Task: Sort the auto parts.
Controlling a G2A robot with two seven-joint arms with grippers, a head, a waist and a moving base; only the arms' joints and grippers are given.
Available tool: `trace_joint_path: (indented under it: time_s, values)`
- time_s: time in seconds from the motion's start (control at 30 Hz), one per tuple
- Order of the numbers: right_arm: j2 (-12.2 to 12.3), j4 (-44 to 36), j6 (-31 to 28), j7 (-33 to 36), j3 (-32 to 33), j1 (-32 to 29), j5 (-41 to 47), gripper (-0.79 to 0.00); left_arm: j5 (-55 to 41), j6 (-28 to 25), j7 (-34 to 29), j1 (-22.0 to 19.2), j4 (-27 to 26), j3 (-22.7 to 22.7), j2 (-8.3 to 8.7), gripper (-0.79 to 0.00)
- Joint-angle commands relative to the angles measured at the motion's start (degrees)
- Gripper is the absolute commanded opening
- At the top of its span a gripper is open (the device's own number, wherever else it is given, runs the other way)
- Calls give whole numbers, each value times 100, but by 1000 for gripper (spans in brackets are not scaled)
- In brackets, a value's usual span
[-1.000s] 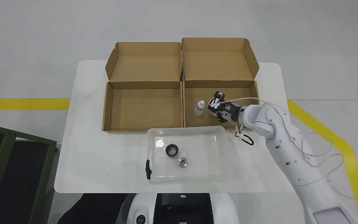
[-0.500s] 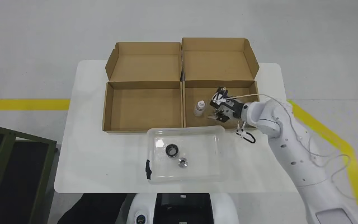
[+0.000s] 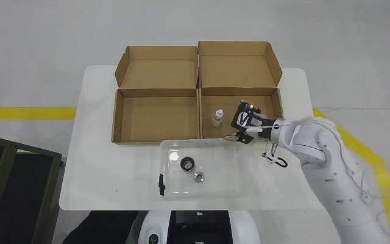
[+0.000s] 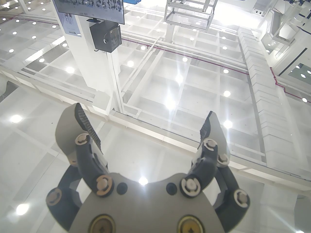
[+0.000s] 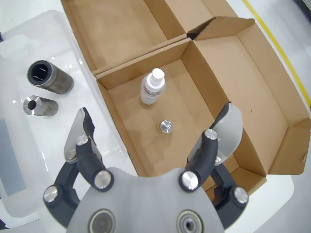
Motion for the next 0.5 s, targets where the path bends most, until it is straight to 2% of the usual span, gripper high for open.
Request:
trace_joint_path:
  time_s: [0.0, 0.47]
  values:
    - [14, -209, -106, 41, -69, -82, -4, 0, 0, 0, 0, 0, 0, 0, 0, 0]
    - [14, -533, -393, 69, -887, -355, -90, 0, 0, 0, 0, 0, 0, 0, 0, 0]
